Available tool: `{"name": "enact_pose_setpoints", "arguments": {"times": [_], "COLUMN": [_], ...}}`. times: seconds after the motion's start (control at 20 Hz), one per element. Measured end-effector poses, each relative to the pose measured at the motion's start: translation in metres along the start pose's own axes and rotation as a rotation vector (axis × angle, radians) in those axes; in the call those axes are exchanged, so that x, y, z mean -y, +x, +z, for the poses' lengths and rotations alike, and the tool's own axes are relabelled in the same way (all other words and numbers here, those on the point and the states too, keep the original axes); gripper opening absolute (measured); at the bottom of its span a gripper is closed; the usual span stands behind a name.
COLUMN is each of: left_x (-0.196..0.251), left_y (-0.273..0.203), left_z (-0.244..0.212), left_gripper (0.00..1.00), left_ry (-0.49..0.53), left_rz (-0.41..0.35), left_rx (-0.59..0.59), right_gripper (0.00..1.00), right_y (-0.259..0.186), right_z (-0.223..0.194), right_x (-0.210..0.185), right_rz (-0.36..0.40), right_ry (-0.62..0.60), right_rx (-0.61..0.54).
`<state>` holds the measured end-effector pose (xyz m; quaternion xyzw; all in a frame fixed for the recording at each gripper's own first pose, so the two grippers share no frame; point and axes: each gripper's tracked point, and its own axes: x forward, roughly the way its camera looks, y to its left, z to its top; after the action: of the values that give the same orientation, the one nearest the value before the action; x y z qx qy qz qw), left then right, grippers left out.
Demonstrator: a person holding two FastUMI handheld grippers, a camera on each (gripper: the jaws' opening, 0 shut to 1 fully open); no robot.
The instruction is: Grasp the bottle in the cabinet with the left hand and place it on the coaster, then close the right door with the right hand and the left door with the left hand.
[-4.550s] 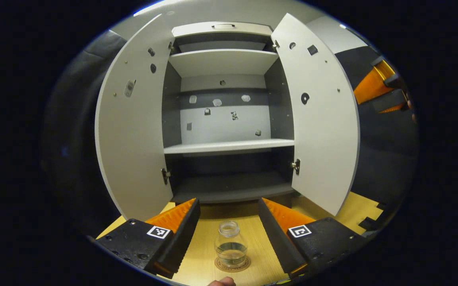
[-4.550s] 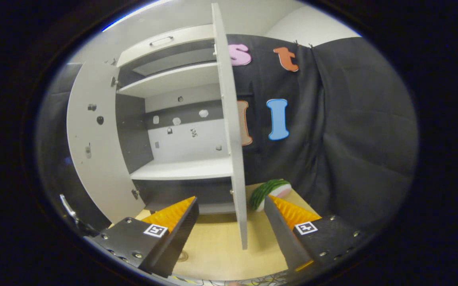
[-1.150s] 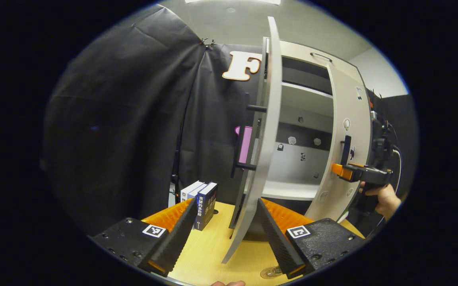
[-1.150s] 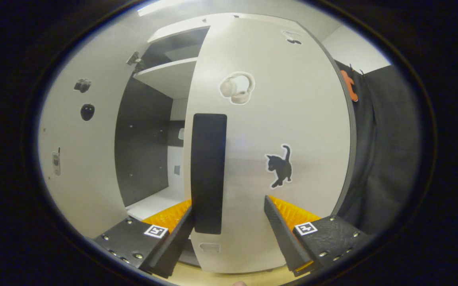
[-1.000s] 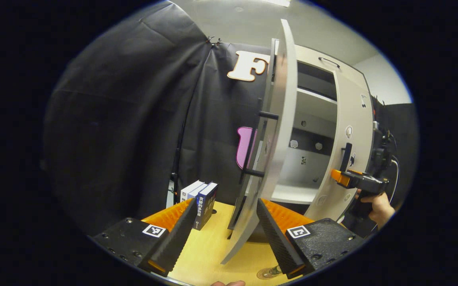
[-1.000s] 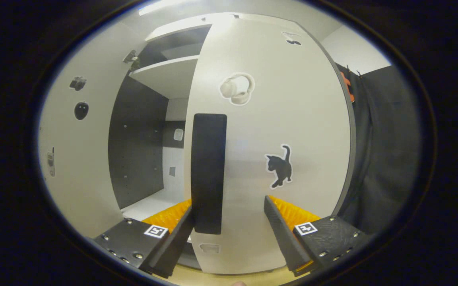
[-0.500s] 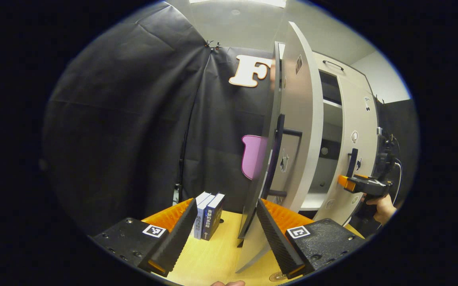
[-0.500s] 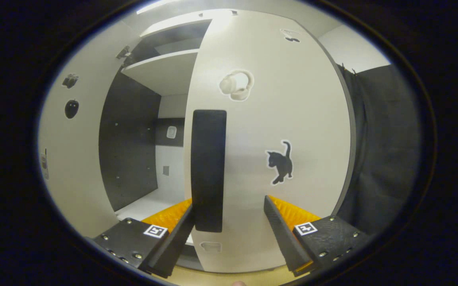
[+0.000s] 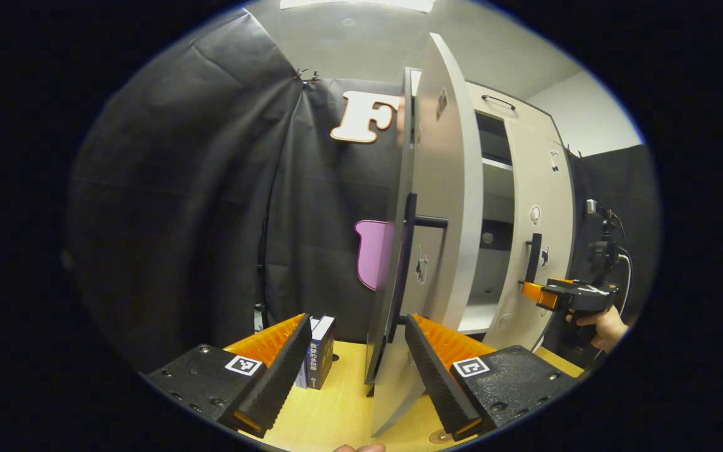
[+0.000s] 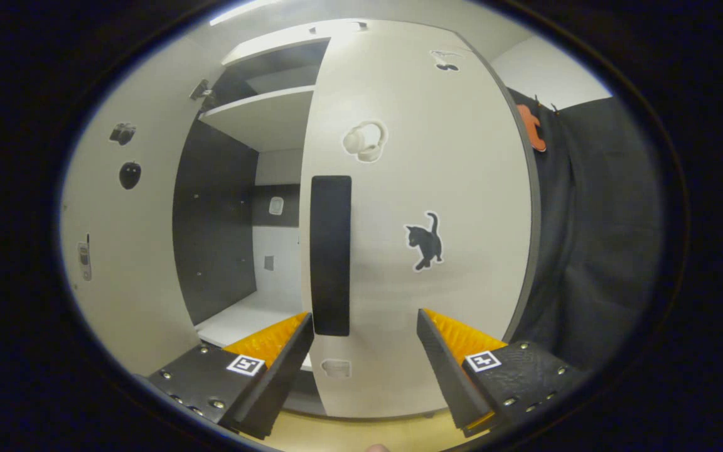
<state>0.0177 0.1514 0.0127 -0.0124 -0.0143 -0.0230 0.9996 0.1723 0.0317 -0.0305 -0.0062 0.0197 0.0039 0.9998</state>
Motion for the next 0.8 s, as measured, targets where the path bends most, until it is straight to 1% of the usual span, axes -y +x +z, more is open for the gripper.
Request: {"name": "enact_pose_setpoints", "arguments": {"times": [0.05,0.1,0.15,0.25,0.3,0.35,0.4,0.65,0.8], "left_x": [-0.002,-0.001,0.001,0.003,0.004,0.004,0.005,0.029,0.040], "left_y": [0.000,0.000,0.001,0.002,0.002,0.001,0.002,0.003,0.005], "left_z": [-0.001,0.002,0.002,0.002,0.001,0.001,0.001,-0.003,-0.003], "left_gripper": [0.90,0.94,0.89,0.89,0.94,0.94,0.94,0.94,0.94], "left_ry": [0.019,0.031,0.038,0.047,0.046,0.042,0.037,-0.011,0.014], "left_rz": [0.002,0.001,-0.008,-0.033,-0.037,-0.037,-0.040,-0.072,-0.085], "left_rx": [0.001,0.005,0.006,0.000,-0.001,0.000,0.001,-0.012,-0.009], "right_gripper": [1.00,1.00,1.00,1.00,1.00,0.97,1.00,1.00,1.00], "right_y": [-0.005,-0.011,-0.017,-0.029,-0.036,-0.042,-0.047,-0.069,-0.080], "right_z": [-0.002,-0.004,-0.005,-0.009,-0.012,-0.014,-0.016,-0.025,-0.028], "right_x": [0.003,0.007,0.010,0.017,0.019,0.022,0.025,0.030,0.029], "right_rz": [-0.001,0.000,-0.001,0.003,0.009,0.012,0.015,0.032,0.047], "right_ry": [0.004,0.007,0.007,0.006,0.009,0.014,0.018,0.009,0.010], "right_rx": [-0.003,-0.006,-0.008,-0.016,-0.019,-0.021,-0.023,-0.041,-0.049]}}
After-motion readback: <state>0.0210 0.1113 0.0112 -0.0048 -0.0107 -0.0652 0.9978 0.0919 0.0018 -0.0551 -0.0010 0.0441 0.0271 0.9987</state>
